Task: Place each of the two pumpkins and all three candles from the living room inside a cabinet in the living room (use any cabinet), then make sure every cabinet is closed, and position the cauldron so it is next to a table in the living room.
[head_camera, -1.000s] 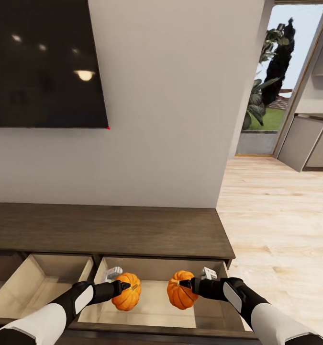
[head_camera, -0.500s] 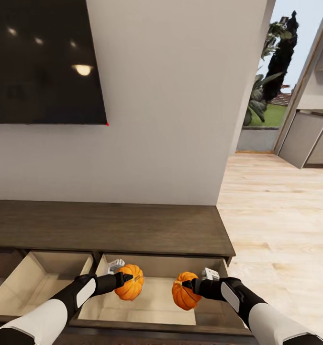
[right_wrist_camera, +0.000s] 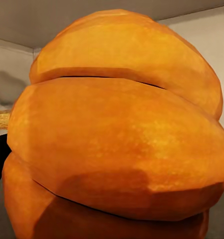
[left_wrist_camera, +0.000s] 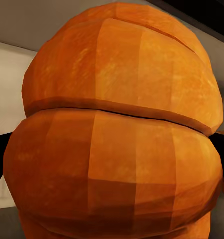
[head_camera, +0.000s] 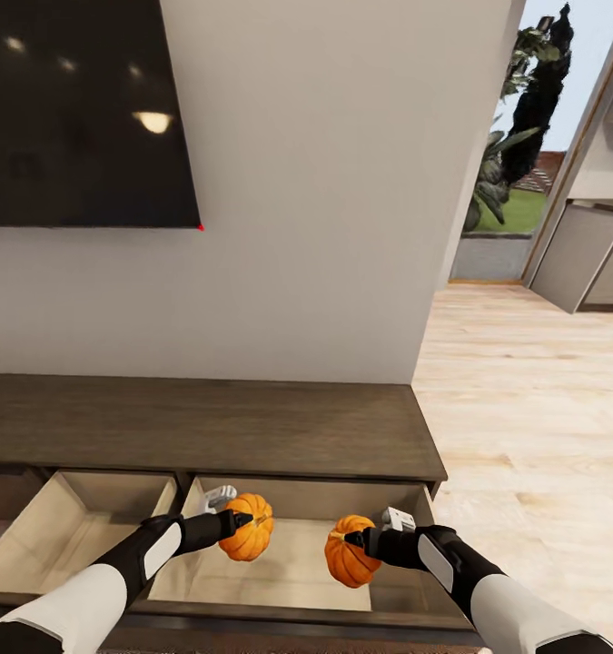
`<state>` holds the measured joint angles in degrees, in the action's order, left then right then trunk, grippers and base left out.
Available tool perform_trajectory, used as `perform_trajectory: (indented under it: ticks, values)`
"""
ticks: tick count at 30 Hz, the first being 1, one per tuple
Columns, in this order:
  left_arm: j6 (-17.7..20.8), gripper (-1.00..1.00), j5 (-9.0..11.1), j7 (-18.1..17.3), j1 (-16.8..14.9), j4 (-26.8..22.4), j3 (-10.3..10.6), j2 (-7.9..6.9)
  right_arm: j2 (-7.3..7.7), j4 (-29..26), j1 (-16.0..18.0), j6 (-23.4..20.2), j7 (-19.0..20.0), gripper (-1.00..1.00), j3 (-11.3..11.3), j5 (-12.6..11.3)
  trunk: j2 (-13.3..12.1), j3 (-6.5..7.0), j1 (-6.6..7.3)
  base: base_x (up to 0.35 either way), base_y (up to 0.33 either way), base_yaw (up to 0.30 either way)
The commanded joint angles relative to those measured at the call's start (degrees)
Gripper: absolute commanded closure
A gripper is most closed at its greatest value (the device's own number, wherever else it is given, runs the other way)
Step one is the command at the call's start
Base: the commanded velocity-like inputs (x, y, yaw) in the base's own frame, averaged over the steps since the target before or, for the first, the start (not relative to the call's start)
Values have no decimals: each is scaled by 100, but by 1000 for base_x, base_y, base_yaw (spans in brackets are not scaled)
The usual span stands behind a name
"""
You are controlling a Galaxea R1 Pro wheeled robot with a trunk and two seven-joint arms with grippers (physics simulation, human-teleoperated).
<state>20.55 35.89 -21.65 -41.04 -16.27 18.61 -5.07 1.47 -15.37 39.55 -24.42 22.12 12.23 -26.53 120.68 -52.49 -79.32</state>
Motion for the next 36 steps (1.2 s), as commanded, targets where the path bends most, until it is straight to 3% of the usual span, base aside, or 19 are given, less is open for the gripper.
perform_trajectory:
  ticks: [1, 22, 28, 36]
  values:
    - [3, 100, 5, -4, 0, -5, -4, -1, 0, -1, 0, -1, -6, 100, -2, -6, 40, -27, -22, 0, 0, 0]
    - [10, 100, 5, 3, 0, -17, -6, -6, 3, -27, 4, 8, 6, 100, -2, 13, 883, -468, -483, 0, 0, 0]
    - [10, 100, 5, -5, 0, -17, -6, -11, -1, -65, 1, 8, 12, 100, -2, 10, 1123, -563, -615, 0, 0, -193]
    - [16, 100, 5, -10, 0, -64, -21, -36, 3, -71, 3, 8, 12, 100, -2, 10, 1123, -560, -615, 9, 1, -33]
